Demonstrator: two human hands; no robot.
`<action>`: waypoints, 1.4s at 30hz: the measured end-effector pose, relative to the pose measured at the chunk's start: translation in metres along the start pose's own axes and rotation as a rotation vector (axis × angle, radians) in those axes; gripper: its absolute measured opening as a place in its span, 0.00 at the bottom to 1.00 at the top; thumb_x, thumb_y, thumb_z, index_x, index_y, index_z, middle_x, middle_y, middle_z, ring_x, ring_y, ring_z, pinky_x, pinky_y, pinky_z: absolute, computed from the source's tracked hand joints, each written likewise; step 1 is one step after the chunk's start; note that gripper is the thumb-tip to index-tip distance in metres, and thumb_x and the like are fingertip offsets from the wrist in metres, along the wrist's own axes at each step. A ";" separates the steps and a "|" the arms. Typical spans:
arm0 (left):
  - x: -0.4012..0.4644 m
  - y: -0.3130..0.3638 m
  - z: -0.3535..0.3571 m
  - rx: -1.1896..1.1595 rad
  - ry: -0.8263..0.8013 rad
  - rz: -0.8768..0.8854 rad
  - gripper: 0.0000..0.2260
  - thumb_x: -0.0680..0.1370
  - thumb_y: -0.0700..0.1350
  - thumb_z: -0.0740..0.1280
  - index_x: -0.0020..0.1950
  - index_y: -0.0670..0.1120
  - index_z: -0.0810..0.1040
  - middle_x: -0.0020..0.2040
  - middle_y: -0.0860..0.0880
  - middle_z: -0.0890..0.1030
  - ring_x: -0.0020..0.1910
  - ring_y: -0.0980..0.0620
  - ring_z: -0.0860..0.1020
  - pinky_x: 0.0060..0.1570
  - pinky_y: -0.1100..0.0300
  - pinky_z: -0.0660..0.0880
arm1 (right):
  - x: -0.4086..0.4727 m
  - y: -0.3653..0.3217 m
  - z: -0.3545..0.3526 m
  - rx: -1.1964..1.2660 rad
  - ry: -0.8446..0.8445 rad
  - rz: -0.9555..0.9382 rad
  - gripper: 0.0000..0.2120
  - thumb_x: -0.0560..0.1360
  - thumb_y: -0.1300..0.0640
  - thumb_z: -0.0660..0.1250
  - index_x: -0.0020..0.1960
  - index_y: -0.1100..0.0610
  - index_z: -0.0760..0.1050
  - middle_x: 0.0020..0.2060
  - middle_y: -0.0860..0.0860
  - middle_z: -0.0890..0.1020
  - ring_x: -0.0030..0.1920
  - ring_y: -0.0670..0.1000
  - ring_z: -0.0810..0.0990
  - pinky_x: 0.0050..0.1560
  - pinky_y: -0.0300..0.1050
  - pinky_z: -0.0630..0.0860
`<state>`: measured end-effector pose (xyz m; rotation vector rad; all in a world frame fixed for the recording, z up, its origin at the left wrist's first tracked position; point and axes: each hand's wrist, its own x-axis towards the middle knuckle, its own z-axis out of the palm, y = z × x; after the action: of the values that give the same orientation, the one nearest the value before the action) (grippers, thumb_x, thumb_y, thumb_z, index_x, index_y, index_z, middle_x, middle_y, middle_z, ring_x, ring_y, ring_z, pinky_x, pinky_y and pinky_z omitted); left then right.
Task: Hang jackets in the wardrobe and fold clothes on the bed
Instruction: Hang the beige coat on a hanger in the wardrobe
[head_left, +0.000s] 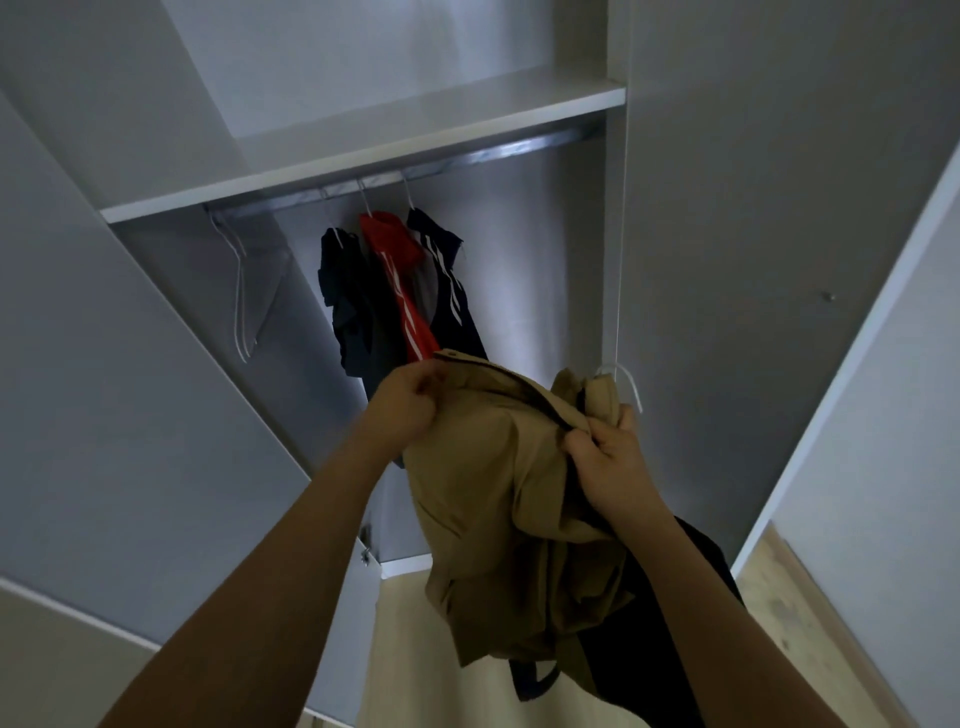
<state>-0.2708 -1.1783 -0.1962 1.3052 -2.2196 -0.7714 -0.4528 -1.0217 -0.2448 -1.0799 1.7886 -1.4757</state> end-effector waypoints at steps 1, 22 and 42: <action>-0.004 0.000 0.003 0.129 0.041 0.075 0.12 0.79 0.34 0.59 0.52 0.46 0.79 0.49 0.51 0.77 0.46 0.53 0.74 0.52 0.53 0.75 | -0.001 0.001 0.002 -0.024 0.008 0.002 0.15 0.78 0.55 0.60 0.33 0.50 0.72 0.65 0.54 0.65 0.43 0.45 0.73 0.44 0.42 0.72; -0.051 0.035 0.007 -1.058 -0.175 -0.522 0.27 0.68 0.46 0.73 0.65 0.39 0.76 0.54 0.40 0.80 0.53 0.43 0.79 0.53 0.50 0.78 | -0.012 0.015 0.018 -0.102 0.097 0.082 0.14 0.80 0.52 0.58 0.47 0.61 0.75 0.66 0.49 0.62 0.43 0.47 0.73 0.51 0.48 0.74; -0.069 0.035 0.019 -0.132 -0.138 0.028 0.07 0.81 0.53 0.62 0.46 0.52 0.71 0.44 0.51 0.76 0.43 0.56 0.75 0.44 0.66 0.71 | -0.023 0.026 0.021 -0.012 0.142 0.129 0.13 0.78 0.56 0.61 0.44 0.66 0.74 0.61 0.47 0.63 0.39 0.50 0.75 0.39 0.46 0.78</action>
<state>-0.2735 -1.0993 -0.1938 1.1883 -2.2447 -1.0061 -0.4289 -1.0109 -0.2761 -0.8667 1.9289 -1.4968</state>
